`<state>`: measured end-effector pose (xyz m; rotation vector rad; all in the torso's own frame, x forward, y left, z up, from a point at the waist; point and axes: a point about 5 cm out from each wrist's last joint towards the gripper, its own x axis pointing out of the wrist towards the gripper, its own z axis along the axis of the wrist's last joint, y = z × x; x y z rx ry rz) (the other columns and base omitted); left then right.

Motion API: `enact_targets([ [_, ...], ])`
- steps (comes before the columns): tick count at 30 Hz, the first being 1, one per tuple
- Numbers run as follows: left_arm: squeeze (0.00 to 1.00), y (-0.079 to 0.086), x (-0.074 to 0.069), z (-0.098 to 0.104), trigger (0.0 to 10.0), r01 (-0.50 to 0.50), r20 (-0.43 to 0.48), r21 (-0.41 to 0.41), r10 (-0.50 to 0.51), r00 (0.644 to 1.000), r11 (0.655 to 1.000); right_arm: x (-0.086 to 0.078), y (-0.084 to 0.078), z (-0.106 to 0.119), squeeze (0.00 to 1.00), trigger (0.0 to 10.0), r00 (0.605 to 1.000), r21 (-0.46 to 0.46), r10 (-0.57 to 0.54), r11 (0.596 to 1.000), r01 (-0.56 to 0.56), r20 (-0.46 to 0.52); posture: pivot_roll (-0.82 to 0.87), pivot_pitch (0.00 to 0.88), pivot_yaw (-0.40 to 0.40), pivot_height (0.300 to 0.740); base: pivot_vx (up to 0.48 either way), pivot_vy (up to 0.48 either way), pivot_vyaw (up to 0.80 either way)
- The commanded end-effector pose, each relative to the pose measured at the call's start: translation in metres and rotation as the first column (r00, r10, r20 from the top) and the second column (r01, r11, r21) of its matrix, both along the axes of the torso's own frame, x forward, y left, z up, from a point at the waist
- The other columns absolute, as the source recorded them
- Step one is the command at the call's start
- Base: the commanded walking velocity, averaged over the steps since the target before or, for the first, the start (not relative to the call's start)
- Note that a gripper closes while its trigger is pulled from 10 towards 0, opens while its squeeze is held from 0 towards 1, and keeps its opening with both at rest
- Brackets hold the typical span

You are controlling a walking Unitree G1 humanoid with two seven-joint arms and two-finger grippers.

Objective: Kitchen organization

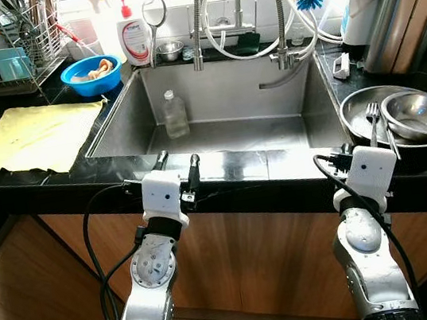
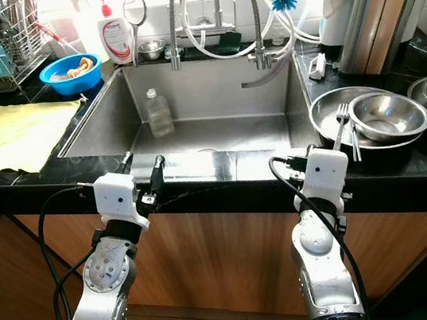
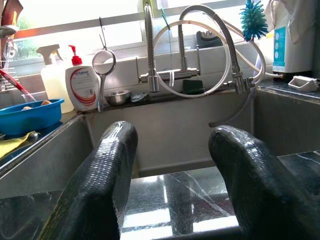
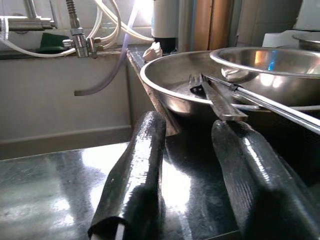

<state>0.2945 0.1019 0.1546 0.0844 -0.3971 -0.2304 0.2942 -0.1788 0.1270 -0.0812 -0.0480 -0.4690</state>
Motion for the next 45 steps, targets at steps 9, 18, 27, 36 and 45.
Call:
enact_targets([
  [9, 0.00, -0.001, 0.000, -0.007, 10.0, 0.006, -0.030, 0.016, -0.005, 1.000, 1.000, 0.002, -0.004, 0.013, 0.00, 10.0, 0.997, -0.016, -0.040, 0.999, 0.041, 0.062, -0.11, 0.000, 0.035, 0.740, 0.000, 0.000, 0.00],
  [18, 0.00, -0.003, 0.000, -0.008, 10.0, 0.012, -0.030, 0.021, -0.012, 0.999, 1.000, 0.004, -0.002, 0.020, 0.00, 10.0, 0.994, -0.016, -0.032, 0.999, 0.034, 0.103, -0.11, 0.000, 0.035, 0.740, 0.000, 0.000, 0.00],
  [27, 0.00, -0.004, 0.000, -0.009, 10.0, 0.023, -0.027, 0.027, -0.022, 0.999, 0.999, 0.006, 0.000, 0.019, 0.00, 0.0, 0.994, -0.016, -0.025, 1.000, 0.027, 0.106, -0.11, 0.000, 0.036, 0.740, 0.000, 0.000, 0.00],
  [36, 0.00, -0.004, 0.000, -0.008, 10.0, 0.025, -0.025, 0.030, -0.024, 0.999, 0.999, 0.007, 0.001, 0.016, 0.00, 10.0, 0.996, -0.012, -0.024, 1.000, 0.025, 0.083, -0.10, 0.000, 0.033, 0.740, 0.000, 0.000, 0.00],
  [45, 0.00, -0.003, 0.001, -0.007, 10.0, 0.017, -0.025, 0.029, -0.016, 1.000, 0.999, 0.007, -0.001, 0.014, 0.00, 10.0, 0.997, -0.008, -0.038, 0.999, 0.039, 0.069, -0.10, 0.000, 0.033, 0.740, 0.000, 0.000, 0.00],
])
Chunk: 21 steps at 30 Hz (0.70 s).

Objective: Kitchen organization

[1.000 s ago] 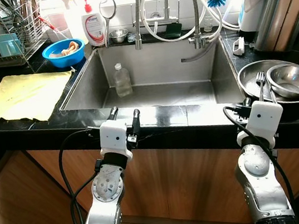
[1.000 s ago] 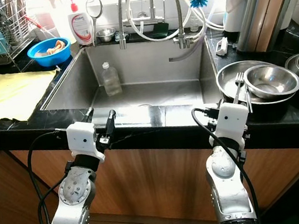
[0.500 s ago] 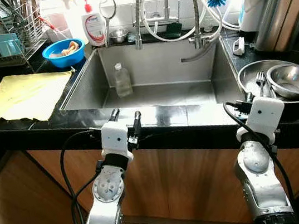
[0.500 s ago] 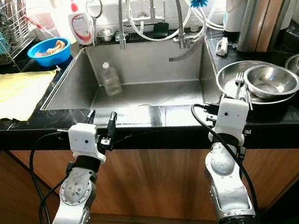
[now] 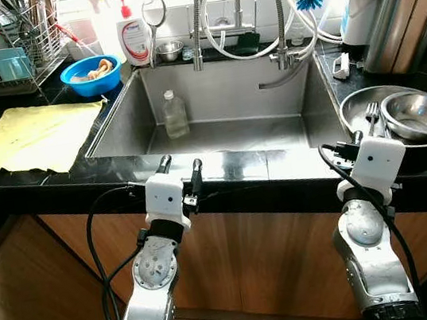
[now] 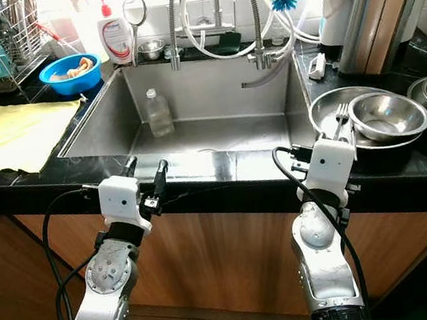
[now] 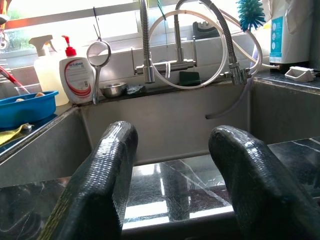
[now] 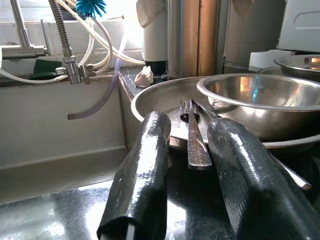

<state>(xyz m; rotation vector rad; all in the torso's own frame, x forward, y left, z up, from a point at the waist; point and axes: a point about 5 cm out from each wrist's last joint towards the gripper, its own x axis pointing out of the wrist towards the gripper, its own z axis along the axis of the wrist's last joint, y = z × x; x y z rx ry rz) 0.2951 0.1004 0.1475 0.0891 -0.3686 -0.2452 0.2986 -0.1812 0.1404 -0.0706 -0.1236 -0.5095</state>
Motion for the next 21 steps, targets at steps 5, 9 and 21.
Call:
enact_targets([
  [5, 0.00, -0.0009, 0.0006, -0.0003, 10.0, 0.004, 0.002, 0.020, -0.004, 1.000, 1.000, 0.0028, 0.0029, -0.0005, 0.00, 10.0, 1.000, 0.002, 0.001, 1.000, -0.001, -0.018, -0.10, 0.000, 0.034, 0.740, 0.000, 0.000, 0.00],
  [9, 0.00, -0.0007, 0.0009, -0.0001, 10.0, 0.002, 0.001, 0.018, -0.002, 1.000, 1.000, 0.0032, 0.0027, 0.0001, 0.00, 2.4, 1.000, 0.001, 0.000, 1.000, 0.000, -0.015, -0.09, 0.000, 0.032, 0.740, 0.000, 0.000, 0.00],
  [21, 0.00, -0.0010, 0.0006, -0.0001, 10.0, 0.000, 0.002, 0.016, 0.000, 1.000, 1.000, 0.0045, 0.0045, 0.0021, 0.00, 0.0, 1.000, 0.005, 0.017, 1.000, -0.017, -0.006, -0.09, 0.000, 0.031, 0.740, 0.000, 0.000, 0.00],
])
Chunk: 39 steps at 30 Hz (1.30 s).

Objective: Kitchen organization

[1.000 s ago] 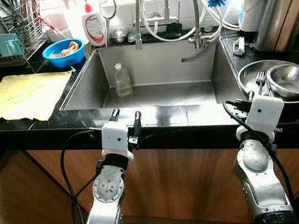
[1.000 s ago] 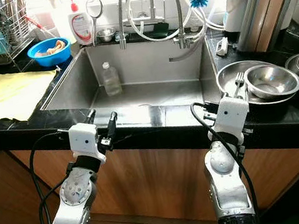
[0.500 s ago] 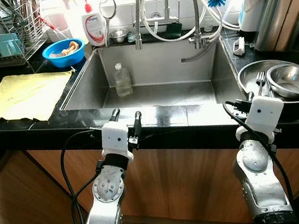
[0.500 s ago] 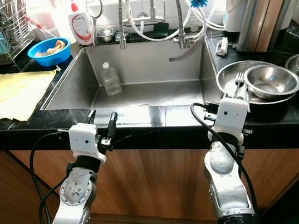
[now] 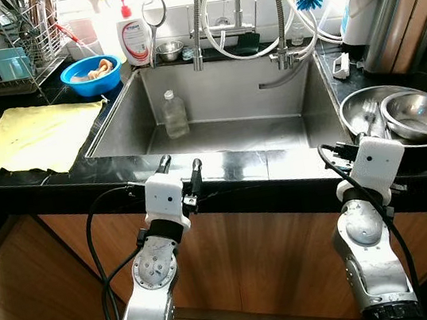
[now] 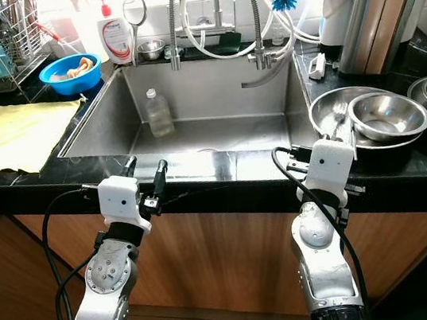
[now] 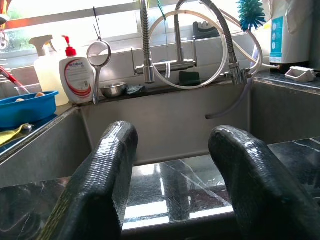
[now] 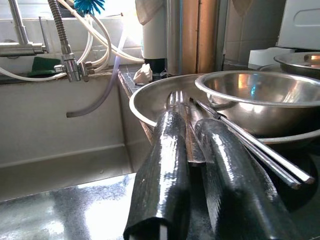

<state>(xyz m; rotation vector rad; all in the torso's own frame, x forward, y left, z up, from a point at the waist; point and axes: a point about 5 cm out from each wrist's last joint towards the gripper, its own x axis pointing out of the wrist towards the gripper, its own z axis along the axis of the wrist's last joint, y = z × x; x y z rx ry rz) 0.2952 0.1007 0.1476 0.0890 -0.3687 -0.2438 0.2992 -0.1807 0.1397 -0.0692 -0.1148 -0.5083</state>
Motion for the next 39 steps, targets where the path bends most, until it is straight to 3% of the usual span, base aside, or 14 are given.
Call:
enact_targets([
  [1, 0.00, -0.001, 0.000, 0.000, 10.0, 0.002, 0.002, 0.017, -0.002, 1.000, 1.000, 0.004, 0.004, 0.003, 0.00, 0.0, 1.000, 0.001, 0.018, 1.000, -0.018, 0.002, -0.09, 0.000, 0.031, 0.740, 0.000, 0.000, 0.00],
  [9, 0.00, -0.001, 0.001, 0.000, 10.0, 0.002, 0.003, 0.017, -0.002, 1.000, 1.000, 0.005, 0.006, 0.010, 0.00, 0.0, 0.999, -0.016, 0.028, 0.999, -0.028, 0.039, -0.10, 0.000, 0.034, 0.740, 0.000, 0.000, 0.00],
  [16, 0.00, -0.001, 0.001, 0.001, 10.0, 0.001, 0.005, 0.017, -0.002, 1.000, 1.000, 0.007, 0.015, 0.029, 0.00, 0.0, 0.990, -0.113, 0.080, 0.991, -0.067, 0.116, -0.09, 0.000, 0.032, 0.740, 0.000, 0.000, 0.00],
  [18, 0.00, -0.001, 0.001, 0.000, 10.0, 0.000, 0.005, 0.017, 0.000, 1.000, 1.000, 0.008, 0.018, 0.032, 0.00, 6.2, 0.987, -0.140, 0.098, 0.987, -0.080, 0.125, -0.09, 0.000, 0.031, 0.740, 0.000, 0.000, 0.00],
  [19, 0.00, -0.001, 0.001, 0.001, 10.0, 0.000, 0.006, 0.016, 0.000, 1.000, 1.000, 0.009, 0.022, 0.034, 0.00, 10.0, 0.983, -0.153, 0.130, 0.982, -0.110, 0.130, -0.09, 0.000, 0.031, 0.740, 0.000, 0.000, 0.00],
  [21, 0.00, -0.001, 0.001, 0.001, 10.0, -0.001, 0.006, 0.016, 0.001, 1.000, 1.000, 0.011, 0.024, 0.035, 0.00, 10.0, 0.980, -0.149, 0.154, 0.980, -0.135, 0.126, -0.09, 0.000, 0.030, 0.740, 0.000, 0.000, 0.00],
  [23, 0.00, -0.001, 0.001, 0.000, 10.0, -0.001, 0.006, 0.017, 0.001, 1.000, 1.000, 0.018, 0.031, 0.037, 0.00, 10.0, 0.964, -0.138, 0.244, 0.964, -0.229, 0.106, -0.09, 0.000, 0.030, 0.740, 0.000, 0.000, 0.00],
  [25, 0.00, -0.002, 0.002, 0.000, 10.0, 0.002, 0.004, 0.019, -0.002, 1.000, 1.000, 0.029, 0.040, 0.044, 0.00, 10.0, 0.932, -0.172, 0.356, 0.924, -0.340, 0.070, -0.10, 0.000, 0.032, 0.740, 0.000, 0.000, 0.00],
  [27, 0.00, -0.003, 0.002, 0.000, 10.0, 0.005, 0.004, 0.019, -0.005, 1.000, 1.000, 0.034, 0.041, 0.047, 0.00, 10.0, 0.921, -0.169, 0.384, 0.913, -0.370, 0.060, -0.10, 0.000, 0.032, 0.740, 0.000, 0.000, 0.00],
  [29, 0.00, -0.004, 0.003, 0.000, 10.0, 0.008, 0.003, 0.020, -0.008, 1.000, 1.000, 0.042, 0.041, 0.051, 0.00, 10.0, 0.909, -0.139, 0.414, 0.904, -0.404, 0.051, -0.11, 0.000, 0.030, 0.740, 0.000, 0.000, 0.00],
  [31, 0.00, -0.005, 0.004, 0.000, 10.0, 0.010, 0.002, 0.021, -0.010, 1.000, 1.000, 0.052, 0.043, 0.046, 0.00, 10.0, 0.898, -0.106, 0.439, 0.892, -0.439, -0.024, -0.10, 0.000, 0.027, 0.740, 0.000, 0.000, 0.00],
  [35, 0.00, -0.006, 0.004, 0.000, 10.0, 0.011, 0.006, 0.020, -0.011, 1.000, 1.000, 0.067, 0.054, 0.036, 0.00, 10.0, 0.853, 0.041, 0.514, 0.857, -0.513, -0.092, -0.09, 0.000, 0.019, 0.740, 0.000, 0.000, 0.00],
  [37, 0.00, -0.006, 0.005, 0.000, 10.0, 0.009, 0.006, 0.022, -0.010, 1.000, 1.000, 0.071, 0.061, 0.035, 0.00, 10.0, 0.822, 0.054, 0.558, 0.830, -0.556, -0.115, -0.09, 0.000, 0.018, 0.740, 0.000, 0.000, 0.00],
  [39, 0.00, -0.005, 0.005, 0.000, 10.0, 0.008, 0.006, 0.024, -0.009, 1.000, 1.000, 0.072, 0.063, 0.035, 0.00, 10.0, 0.816, 0.052, 0.566, 0.824, -0.564, -0.120, -0.09, 0.000, 0.017, 0.740, 0.000, 0.000, 0.00],
])
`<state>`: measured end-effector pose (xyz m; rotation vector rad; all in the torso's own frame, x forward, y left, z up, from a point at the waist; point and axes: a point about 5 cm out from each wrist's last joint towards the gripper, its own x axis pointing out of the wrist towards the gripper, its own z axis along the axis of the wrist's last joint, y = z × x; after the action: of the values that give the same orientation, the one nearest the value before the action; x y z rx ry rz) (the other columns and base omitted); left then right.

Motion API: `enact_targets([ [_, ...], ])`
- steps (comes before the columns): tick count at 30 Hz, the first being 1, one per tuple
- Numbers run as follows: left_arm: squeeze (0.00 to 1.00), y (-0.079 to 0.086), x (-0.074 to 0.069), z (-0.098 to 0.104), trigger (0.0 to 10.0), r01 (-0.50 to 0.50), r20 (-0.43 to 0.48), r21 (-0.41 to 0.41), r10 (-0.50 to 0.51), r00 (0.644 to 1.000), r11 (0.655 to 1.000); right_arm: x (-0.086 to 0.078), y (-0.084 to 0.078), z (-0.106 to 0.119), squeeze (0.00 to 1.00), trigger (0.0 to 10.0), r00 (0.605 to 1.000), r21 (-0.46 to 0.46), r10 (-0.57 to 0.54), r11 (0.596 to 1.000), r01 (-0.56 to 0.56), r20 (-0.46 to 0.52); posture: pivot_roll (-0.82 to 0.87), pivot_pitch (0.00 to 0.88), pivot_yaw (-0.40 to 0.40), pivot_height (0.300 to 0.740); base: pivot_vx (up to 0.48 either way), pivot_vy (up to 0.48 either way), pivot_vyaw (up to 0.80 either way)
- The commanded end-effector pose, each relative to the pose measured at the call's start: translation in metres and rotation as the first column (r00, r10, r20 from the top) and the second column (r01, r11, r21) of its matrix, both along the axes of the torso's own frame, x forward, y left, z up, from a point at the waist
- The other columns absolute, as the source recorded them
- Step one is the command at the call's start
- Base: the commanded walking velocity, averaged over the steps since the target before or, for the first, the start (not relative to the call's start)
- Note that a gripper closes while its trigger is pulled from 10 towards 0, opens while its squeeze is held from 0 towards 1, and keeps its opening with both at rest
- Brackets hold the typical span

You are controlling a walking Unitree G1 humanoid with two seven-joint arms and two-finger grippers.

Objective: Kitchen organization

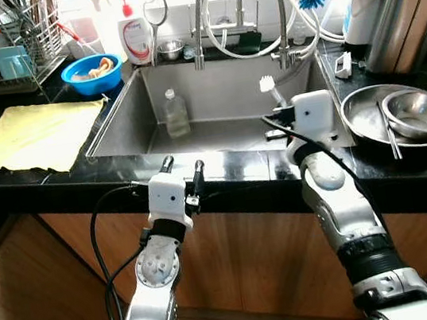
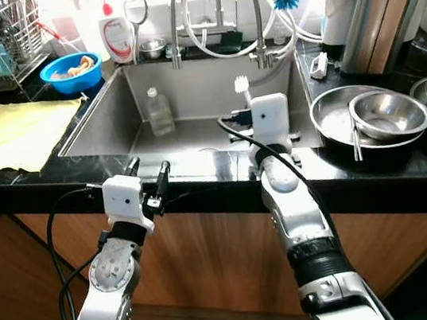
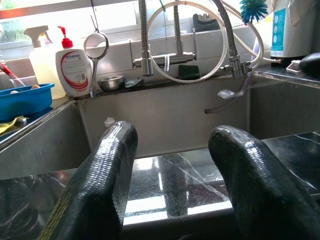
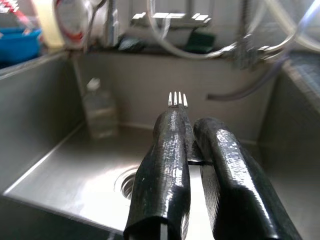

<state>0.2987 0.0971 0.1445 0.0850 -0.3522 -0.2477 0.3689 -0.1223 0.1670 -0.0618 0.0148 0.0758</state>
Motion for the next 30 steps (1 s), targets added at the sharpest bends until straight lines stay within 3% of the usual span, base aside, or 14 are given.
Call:
enact_targets([
  [1, 0.00, 0.000, 0.001, 0.003, 10.0, 0.000, 0.024, 0.028, 0.000, 1.000, 1.000, 0.007, 0.009, 0.007, 0.00, 10.0, 0.999, 0.026, 0.033, 0.999, -0.032, -0.010, -0.08, 0.000, 0.011, 0.740, 0.000, 0.000, 0.00],
  [14, 0.00, 0.002, 0.000, 0.003, 10.0, -0.010, 0.030, 0.032, 0.009, 1.000, 0.999, 0.019, 0.001, -0.013, 0.00, 10.0, 0.985, 0.108, -0.032, 0.993, 0.051, -0.171, -0.07, 0.000, 0.006, 0.740, 0.000, 0.000, 0.00],
  [21, 0.00, 0.001, -0.001, 0.002, 10.0, -0.004, 0.029, 0.032, 0.003, 1.000, 0.999, 0.018, -0.005, -0.020, 0.00, 10.0, 0.981, 0.103, -0.067, 0.991, 0.087, -0.184, -0.07, 0.000, 0.009, 0.740, 0.000, 0.000, 0.00],
  [22, 0.00, 0.001, -0.001, 0.002, 10.0, -0.004, 0.027, 0.031, 0.003, 1.000, 1.000, 0.018, -0.005, -0.020, 0.22, 10.0, 0.982, 0.099, -0.068, 0.991, 0.087, -0.177, -0.08, 0.000, 0.011, 0.740, 0.000, 0.000, 0.00],
  [23, 0.00, 0.000, -0.001, 0.002, 10.0, -0.003, 0.026, 0.031, 0.003, 1.000, 1.000, 0.018, -0.005, -0.019, 0.22, 10.0, 0.983, 0.096, -0.068, 0.992, 0.085, -0.172, -0.08, 0.000, 0.011, 0.740, 0.000, 0.000, 0.00],
  [24, 0.00, 0.000, -0.001, 0.002, 10.0, -0.006, 0.024, 0.028, 0.006, 1.000, 1.000, 0.018, -0.006, -0.018, 1.00, 10.0, 0.984, 0.092, -0.077, 0.991, 0.093, -0.160, -0.07, 0.000, 0.010, 0.740, 0.000, 0.000, 0.00],
  [30, 0.00, 0.002, 0.001, 0.002, 10.0, -0.018, 0.024, 0.024, 0.017, 1.000, 1.000, 0.018, -0.005, -0.016, 1.00, 10.0, 0.989, 0.086, -0.077, 0.992, 0.088, -0.126, -0.08, 0.000, 0.012, 0.740, 0.000, 0.000, 0.00],
])
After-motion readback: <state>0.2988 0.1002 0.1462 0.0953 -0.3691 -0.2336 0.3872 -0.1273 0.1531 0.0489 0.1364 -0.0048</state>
